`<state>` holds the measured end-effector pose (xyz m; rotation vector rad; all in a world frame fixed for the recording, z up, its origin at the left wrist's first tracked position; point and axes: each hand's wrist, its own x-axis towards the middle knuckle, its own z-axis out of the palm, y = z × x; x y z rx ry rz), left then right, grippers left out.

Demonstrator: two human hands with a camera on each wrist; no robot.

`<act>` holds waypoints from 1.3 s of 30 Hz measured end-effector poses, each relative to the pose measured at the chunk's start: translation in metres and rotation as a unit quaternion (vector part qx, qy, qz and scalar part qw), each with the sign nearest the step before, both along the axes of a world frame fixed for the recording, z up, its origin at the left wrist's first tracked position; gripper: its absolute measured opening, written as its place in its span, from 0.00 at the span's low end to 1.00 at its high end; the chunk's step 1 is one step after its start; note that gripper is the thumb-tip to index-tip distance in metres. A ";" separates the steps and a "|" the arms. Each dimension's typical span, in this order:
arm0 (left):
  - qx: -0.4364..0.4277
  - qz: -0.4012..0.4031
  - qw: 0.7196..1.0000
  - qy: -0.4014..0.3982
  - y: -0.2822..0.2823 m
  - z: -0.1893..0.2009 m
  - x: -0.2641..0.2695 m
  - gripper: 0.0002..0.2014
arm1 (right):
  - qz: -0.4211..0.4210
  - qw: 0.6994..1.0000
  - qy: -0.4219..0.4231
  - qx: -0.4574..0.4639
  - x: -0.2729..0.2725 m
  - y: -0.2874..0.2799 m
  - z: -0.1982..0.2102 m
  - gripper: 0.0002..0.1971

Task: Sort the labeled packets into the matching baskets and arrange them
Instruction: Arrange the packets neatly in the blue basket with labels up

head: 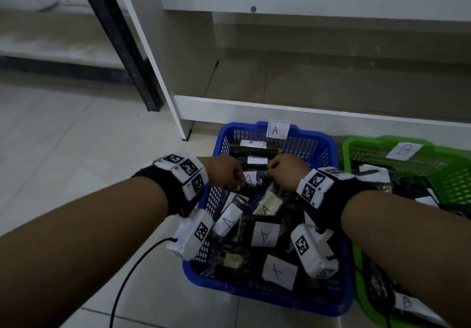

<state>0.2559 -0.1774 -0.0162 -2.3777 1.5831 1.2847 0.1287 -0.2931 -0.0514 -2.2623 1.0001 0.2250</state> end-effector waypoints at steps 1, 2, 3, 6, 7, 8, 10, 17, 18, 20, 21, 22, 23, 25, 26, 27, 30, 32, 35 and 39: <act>-0.006 -0.004 1.000 -0.015 -0.001 0.000 0.001 0.15 | 0.004 1.000 -0.003 0.000 -0.001 0.000 0.001 0.14; -0.012 -0.002 1.000 -0.024 -0.002 0.001 0.002 0.15 | 0.010 1.000 -0.003 -0.001 -0.001 0.001 0.003 0.14; -0.017 0.004 0.999 -0.028 -0.003 0.001 0.003 0.14 | 0.019 1.000 0.000 -0.001 -0.002 0.001 0.004 0.14; -0.040 0.029 0.998 -0.032 -0.008 0.005 0.010 0.16 | 0.045 0.999 0.003 0.009 -0.005 -0.001 0.006 0.15; -0.054 0.037 0.997 -0.035 -0.009 0.008 0.013 0.16 | 0.045 0.999 -0.004 0.011 -0.006 0.000 0.005 0.15; -0.070 0.045 0.996 -0.035 -0.010 0.011 0.015 0.17 | 0.040 0.999 -0.015 0.015 -0.007 0.000 0.004 0.15; -0.095 0.059 0.993 -0.030 -0.012 0.017 0.020 0.20 | 0.020 0.999 -0.038 0.023 -0.008 0.001 0.002 0.14; -0.141 0.156 0.975 0.076 -0.014 0.020 0.035 0.28 | 0.022 0.996 -0.046 0.073 -0.012 -0.006 0.005 0.10; -0.170 0.195 0.962 0.088 -0.015 0.018 0.037 0.28 | 0.026 0.996 -0.045 0.076 -0.014 -0.008 0.006 0.10; -0.222 0.218 0.949 0.055 -0.018 0.013 0.039 0.26 | 0.031 0.995 -0.048 0.081 -0.017 -0.011 0.009 0.10; -0.241 0.212 0.947 0.031 -0.019 0.009 0.038 0.22 | 0.036 0.995 -0.047 0.086 -0.018 -0.013 0.010 0.11; -0.257 0.203 0.945 0.014 -0.020 0.006 0.035 0.19 | 0.045 0.994 -0.041 0.090 -0.019 -0.015 0.011 0.12; -0.276 0.195 0.941 0.007 -0.022 0.004 0.030 0.15 | 0.057 0.993 -0.032 0.097 -0.022 -0.017 0.012 0.13; -0.313 0.183 0.932 -0.008 -0.029 0.002 0.019 0.11 | 0.080 0.990 -0.012 0.112 -0.026 -0.021 0.014 0.16; -0.326 0.177 0.928 -0.017 -0.033 0.003 0.014 0.11 | 0.088 0.989 -0.002 0.115 -0.027 -0.022 0.014 0.17; -0.337 0.164 0.927 -0.023 -0.038 0.004 0.011 0.11 | 0.094 0.989 0.006 0.111 -0.029 -0.024 0.014 0.18; -0.297 0.062 0.952 -0.046 -0.048 0.002 0.004 0.12 | 0.100 0.991 0.022 0.089 -0.033 -0.028 0.015 0.19; -0.248 0.001 0.967 -0.057 -0.049 -0.004 0.001 0.13 | 0.102 0.990 0.022 0.098 -0.037 -0.033 0.022 0.16; -0.235 -0.039 0.968 -0.078 -0.045 -0.018 -0.007 0.20 | 0.077 0.989 0.016 0.129 -0.044 -0.046 0.037 0.11; -0.203 -0.066 0.962 -0.170 -0.038 -0.029 -0.005 0.23 | 0.001 0.993 -0.041 0.112 -0.056 -0.069 0.048 0.05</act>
